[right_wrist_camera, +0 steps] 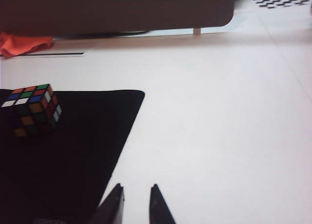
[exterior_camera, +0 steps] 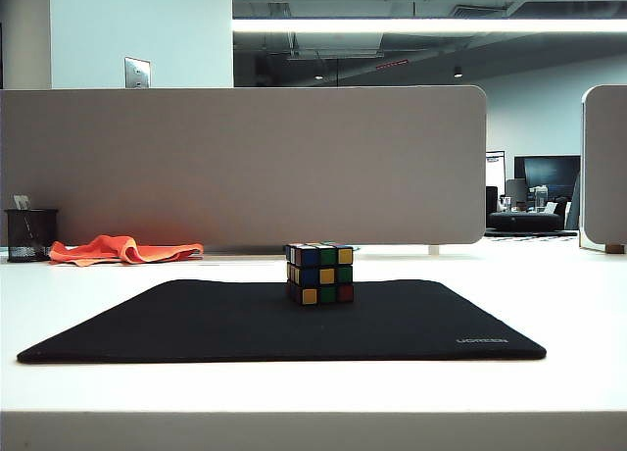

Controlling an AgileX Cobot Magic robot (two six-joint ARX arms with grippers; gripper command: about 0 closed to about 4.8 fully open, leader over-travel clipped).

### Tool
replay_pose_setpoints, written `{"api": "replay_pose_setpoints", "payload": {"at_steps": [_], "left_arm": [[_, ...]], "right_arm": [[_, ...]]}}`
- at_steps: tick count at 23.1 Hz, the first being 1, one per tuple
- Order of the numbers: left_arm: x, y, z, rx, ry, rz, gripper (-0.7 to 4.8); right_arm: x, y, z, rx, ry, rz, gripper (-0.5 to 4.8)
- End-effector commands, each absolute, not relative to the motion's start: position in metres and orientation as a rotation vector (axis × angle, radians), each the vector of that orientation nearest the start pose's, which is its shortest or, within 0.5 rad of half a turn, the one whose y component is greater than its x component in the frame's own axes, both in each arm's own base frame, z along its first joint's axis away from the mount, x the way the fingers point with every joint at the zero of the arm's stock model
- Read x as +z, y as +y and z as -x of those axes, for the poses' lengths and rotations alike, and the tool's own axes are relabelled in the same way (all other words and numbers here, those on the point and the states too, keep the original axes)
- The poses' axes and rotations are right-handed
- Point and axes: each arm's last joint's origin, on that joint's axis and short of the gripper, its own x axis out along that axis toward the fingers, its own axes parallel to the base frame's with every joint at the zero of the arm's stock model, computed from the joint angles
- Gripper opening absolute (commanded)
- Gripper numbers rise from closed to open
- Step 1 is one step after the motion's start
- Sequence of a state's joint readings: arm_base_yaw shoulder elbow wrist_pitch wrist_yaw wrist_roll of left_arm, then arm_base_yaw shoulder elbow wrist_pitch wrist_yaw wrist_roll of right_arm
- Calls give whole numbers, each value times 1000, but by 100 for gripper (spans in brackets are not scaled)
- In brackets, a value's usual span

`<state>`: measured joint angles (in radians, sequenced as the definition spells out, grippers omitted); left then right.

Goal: Pick up the cube on the right side of the mouse pad, then place it in the center of the mouse pad.

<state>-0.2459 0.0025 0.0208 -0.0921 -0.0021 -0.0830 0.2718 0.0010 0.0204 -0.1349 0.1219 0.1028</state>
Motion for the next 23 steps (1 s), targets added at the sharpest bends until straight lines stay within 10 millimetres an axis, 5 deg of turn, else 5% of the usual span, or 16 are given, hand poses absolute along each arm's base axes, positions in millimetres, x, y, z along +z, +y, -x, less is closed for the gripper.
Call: {"api": "replay_pose_setpoints", "payload": {"at_steps": [1, 11, 23], "left_arm": [[159, -23, -94, -223, 74, 70, -6], [160, -23, -95, -216, 60, 25, -6], [157, -23, -94, -219, 89, 23, -5]], "right_arm": [[160, 20, -93, 54, 84, -73, 12], [163, 13, -93, -155, 75, 62, -3], [163, 15, -93, -112, 75, 25, -1]]}}
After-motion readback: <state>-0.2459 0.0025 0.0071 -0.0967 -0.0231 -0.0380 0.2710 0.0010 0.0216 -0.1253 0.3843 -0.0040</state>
